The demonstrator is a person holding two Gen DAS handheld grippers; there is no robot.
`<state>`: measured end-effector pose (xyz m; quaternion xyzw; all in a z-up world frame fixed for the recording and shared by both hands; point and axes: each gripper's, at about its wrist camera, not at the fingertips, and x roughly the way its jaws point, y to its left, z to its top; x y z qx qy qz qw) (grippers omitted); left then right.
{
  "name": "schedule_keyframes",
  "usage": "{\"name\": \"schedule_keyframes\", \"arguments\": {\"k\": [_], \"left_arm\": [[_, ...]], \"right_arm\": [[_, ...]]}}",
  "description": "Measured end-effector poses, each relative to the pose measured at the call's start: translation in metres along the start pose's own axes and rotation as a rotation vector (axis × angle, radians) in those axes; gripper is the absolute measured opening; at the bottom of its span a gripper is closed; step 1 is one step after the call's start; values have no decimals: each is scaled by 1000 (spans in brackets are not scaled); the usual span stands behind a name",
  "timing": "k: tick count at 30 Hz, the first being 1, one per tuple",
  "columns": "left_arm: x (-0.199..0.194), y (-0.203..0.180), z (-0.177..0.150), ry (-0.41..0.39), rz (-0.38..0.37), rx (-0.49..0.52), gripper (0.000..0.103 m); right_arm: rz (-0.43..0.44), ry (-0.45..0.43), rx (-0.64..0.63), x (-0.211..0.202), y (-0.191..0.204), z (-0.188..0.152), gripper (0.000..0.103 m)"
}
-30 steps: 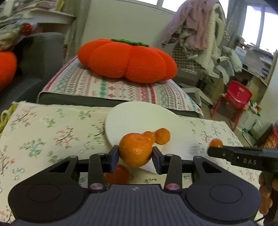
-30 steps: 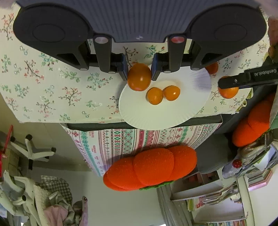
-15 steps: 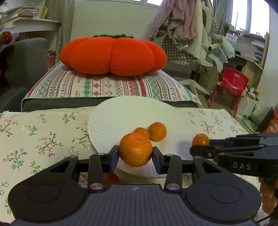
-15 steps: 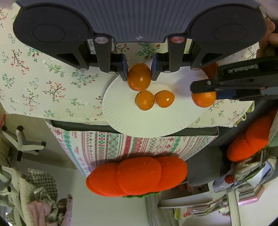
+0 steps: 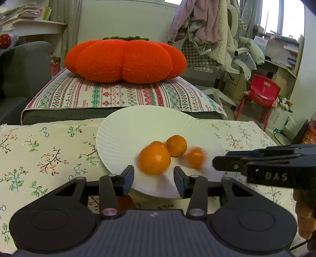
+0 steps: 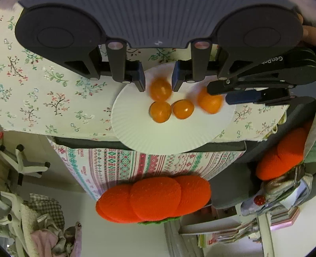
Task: Organize fruits
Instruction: 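Open both tools to release the fruits onto the plate, then move both open tools back toward the remaining tomatoes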
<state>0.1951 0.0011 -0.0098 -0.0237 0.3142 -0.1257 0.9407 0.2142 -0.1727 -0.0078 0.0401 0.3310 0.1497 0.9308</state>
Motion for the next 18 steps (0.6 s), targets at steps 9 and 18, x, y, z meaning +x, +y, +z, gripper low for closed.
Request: {"name": "schedule_keyframes", "arguments": {"k": [9, 18], "left_arm": [[-22, 16, 13, -22, -21, -110, 37], [-37, 29, 14, 22, 8, -189, 49]], "right_arm": [[10, -53, 112, -26, -20, 15, 36], [5, 5, 134, -33, -18, 14, 58]]}}
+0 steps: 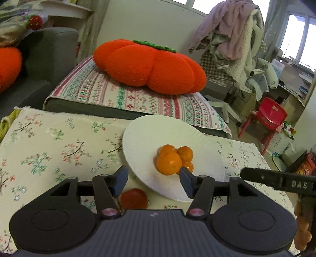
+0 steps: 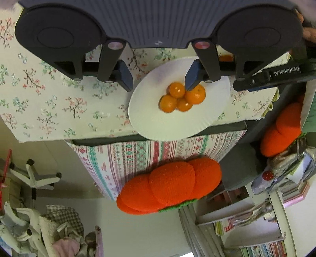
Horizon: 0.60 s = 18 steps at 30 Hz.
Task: Organize fruits
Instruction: 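Move both open tools back toward the remaining tomatoes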
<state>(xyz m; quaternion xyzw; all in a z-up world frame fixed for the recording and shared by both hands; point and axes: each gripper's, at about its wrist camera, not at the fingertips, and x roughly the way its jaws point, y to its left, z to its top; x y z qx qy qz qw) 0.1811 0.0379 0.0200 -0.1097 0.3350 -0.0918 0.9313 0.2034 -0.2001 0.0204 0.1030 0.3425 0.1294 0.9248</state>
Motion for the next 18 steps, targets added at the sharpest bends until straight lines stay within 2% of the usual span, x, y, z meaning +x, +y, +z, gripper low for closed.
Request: {"name": "schedule_keyframes", "arguments": {"k": [4, 6, 9, 13, 18], "left_arm": [[-8, 2, -1, 30, 34, -7, 60], [-12, 2, -2, 44, 53, 2, 69], [-19, 3, -4, 62, 70, 12, 74], [-29, 6, -11, 95, 85, 12, 78], [-43, 12, -16, 93, 102, 9, 80]], "right_arm": [[28, 6, 14, -13, 0, -1, 75], [48, 3, 6, -20, 2, -1, 77], [92, 13, -9, -28, 7, -3, 82], [162, 41, -22, -35, 15, -5, 86], [204, 71, -87, -43, 32, -15, 88]]}}
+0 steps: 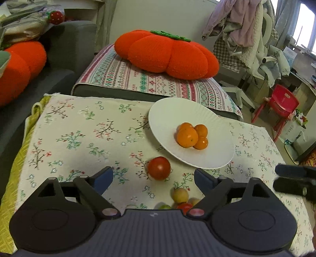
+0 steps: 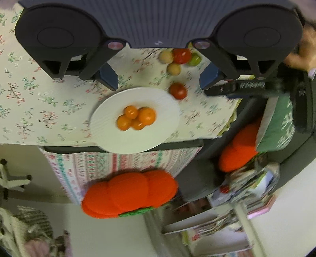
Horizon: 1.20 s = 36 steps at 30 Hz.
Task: Organize fruits
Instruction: 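Move both open tools back toward the remaining tomatoes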
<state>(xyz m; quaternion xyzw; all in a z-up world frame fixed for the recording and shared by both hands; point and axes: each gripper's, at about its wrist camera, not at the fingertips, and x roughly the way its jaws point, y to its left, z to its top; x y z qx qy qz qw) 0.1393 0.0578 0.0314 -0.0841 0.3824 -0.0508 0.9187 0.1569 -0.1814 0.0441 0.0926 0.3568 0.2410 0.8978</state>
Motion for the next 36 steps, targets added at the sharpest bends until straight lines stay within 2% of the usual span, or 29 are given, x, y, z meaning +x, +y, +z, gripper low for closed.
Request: {"name": "schedule_keyframes", "arguments": {"k": [4, 9, 13, 14, 16, 18, 23, 31, 36], "left_arm": [[-7, 3, -8, 10, -17, -15, 80], [-10, 7, -17, 32, -22, 3, 80], [-9, 15, -18, 52, -86, 5, 80], [-7, 17, -18, 55, -81, 11, 80], [-3, 16, -21, 70, -35, 67, 79], [2, 15, -24, 87, -7, 131, 73], [12, 12, -33, 136, -45, 190, 65], [21, -9, -47, 150, -71, 346, 64], [30, -15, -49, 163, -69, 384, 50]], "right_arm": [[29, 28, -40, -2, 15, -10, 88], [20, 58, -62, 6, 21, -18, 88], [19, 82, -107, 14, 32, -28, 84], [15, 82, -123, 16, 34, -30, 84], [15, 93, -128, 20, 37, -33, 80], [10, 107, -135, 25, 38, -37, 75], [-5, 124, -167, 33, 44, -45, 67], [-21, 174, -231, 51, 55, -59, 58], [-28, 195, -265, 62, 57, -66, 50]]}}
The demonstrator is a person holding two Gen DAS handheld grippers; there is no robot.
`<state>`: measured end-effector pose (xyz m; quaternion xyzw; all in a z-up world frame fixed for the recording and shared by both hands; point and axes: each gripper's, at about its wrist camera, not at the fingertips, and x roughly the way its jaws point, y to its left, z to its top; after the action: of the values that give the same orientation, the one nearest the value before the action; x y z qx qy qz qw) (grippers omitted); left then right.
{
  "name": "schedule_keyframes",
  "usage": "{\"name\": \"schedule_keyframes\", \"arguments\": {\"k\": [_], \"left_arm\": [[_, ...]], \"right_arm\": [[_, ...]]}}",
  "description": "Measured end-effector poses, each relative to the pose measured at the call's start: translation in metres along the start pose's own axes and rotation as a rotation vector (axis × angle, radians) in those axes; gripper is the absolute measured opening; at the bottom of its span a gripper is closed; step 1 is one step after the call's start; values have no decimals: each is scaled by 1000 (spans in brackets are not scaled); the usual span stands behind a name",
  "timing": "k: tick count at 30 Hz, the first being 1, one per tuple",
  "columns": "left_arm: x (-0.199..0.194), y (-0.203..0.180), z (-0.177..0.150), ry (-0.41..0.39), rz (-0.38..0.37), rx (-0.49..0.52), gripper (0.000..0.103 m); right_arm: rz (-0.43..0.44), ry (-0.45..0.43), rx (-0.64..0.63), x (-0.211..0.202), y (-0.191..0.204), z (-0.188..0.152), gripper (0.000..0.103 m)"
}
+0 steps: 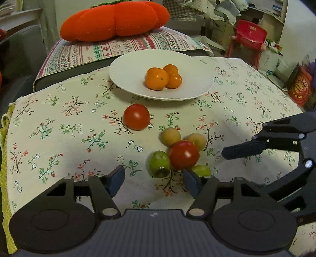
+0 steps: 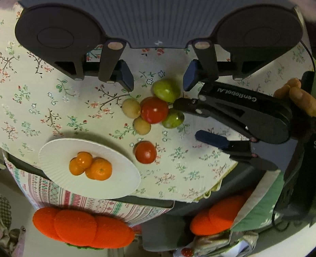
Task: Organize fruits
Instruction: 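Move both open tools back toward the remaining tomatoes, then grasp a green tomato with the left tool while the right tool grasps another green tomato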
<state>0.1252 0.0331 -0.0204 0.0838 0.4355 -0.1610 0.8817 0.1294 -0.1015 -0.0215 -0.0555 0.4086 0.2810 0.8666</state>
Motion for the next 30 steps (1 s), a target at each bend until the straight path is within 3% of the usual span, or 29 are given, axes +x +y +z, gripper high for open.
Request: {"name": "schedule_keyframes", "arguments": {"k": [5, 12, 17, 30], "left_arm": [[5, 1, 3, -12, -21, -21, 47], [16, 1, 6, 17, -30, -33, 24], [19, 5, 6, 18, -43, -62, 12], [16, 6, 10, 20, -4, -90, 11]], "right_arm": [[3, -4, -20, 8, 2, -1, 45], [8, -17, -44, 14, 7, -1, 31], [5, -22, -56, 16, 7, 0, 30], [-15, -14, -21, 14, -3, 4, 29]]}}
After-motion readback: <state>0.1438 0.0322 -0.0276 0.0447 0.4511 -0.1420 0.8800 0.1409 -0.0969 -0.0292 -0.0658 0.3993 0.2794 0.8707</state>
